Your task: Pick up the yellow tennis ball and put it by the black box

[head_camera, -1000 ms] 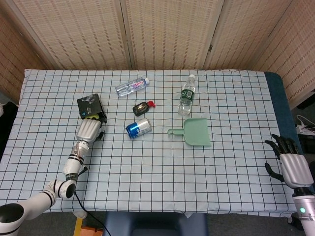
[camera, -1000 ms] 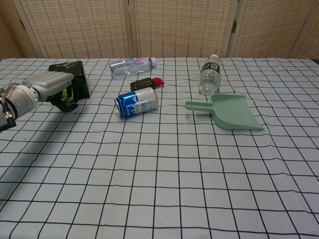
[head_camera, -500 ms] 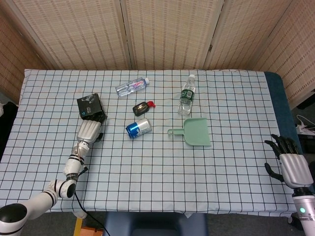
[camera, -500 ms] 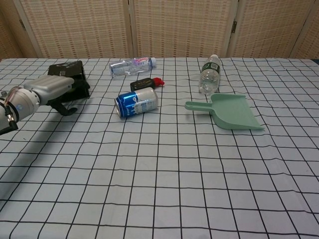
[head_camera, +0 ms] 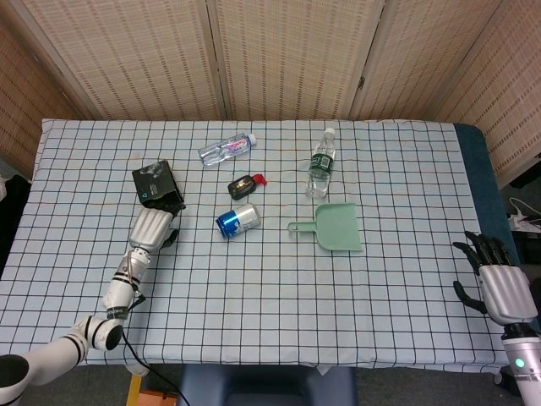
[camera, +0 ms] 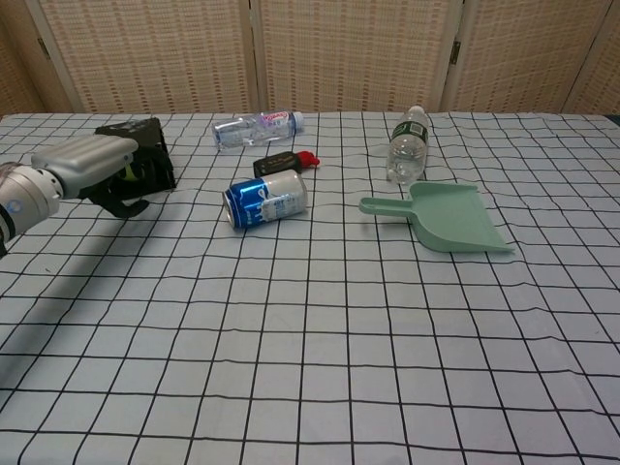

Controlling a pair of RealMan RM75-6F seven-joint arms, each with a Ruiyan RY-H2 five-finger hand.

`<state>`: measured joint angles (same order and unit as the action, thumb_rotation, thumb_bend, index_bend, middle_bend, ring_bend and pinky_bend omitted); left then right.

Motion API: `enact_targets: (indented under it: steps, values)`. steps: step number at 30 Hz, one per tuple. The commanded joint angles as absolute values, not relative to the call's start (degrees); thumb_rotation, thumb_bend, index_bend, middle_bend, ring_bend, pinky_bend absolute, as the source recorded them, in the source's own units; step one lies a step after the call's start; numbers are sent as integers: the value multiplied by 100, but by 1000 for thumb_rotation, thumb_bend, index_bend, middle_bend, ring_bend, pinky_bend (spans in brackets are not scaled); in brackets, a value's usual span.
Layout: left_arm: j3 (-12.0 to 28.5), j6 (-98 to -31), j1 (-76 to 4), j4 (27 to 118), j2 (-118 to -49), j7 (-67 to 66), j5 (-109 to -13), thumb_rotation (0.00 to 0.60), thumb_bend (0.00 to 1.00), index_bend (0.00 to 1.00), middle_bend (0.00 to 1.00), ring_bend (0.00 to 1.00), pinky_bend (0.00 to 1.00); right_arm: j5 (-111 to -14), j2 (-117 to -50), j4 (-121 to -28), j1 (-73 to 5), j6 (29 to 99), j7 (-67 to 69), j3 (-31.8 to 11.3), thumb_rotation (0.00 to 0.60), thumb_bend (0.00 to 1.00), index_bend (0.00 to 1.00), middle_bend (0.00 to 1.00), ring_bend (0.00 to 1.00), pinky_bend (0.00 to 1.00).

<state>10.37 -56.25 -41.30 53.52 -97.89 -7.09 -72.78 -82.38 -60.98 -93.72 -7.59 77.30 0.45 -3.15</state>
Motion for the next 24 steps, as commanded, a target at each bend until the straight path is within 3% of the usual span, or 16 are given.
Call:
enact_targets:
  steps: [1,8,11,16,24]
  values:
    - [867,-6261,-3802,5873,-9441,-481,-7648,600,408,277,404,341,343,-8270,-6082,-9398,-752,7753,78,-310,600,311,185,37,0,9]
    - [106,-8117,-2851,6298,-8677,-359,-8831,600,409,440,501,389,388,-8326,-6040,-9410,-739,7825,188,-327,600,311,185,37,0,9]
    - [-245,-8770,-2406,6189,-8435,-312,-9222,600,408,463,499,389,388,-8338,-6062,-9392,-755,7793,159,-314,600,311,185,37,0,9]
    - [-597,-8997,-1821,6226,-8133,-534,-9253,600,408,426,424,340,388,-8374,-6131,-9337,-783,7760,67,-292,600,311,185,37,0,9]
    - [-544,-9190,-1608,6225,-8122,-428,-9378,600,408,413,401,336,387,-8410,-6216,-9257,-790,7793,8,-287,600,311,184,37,0,9]
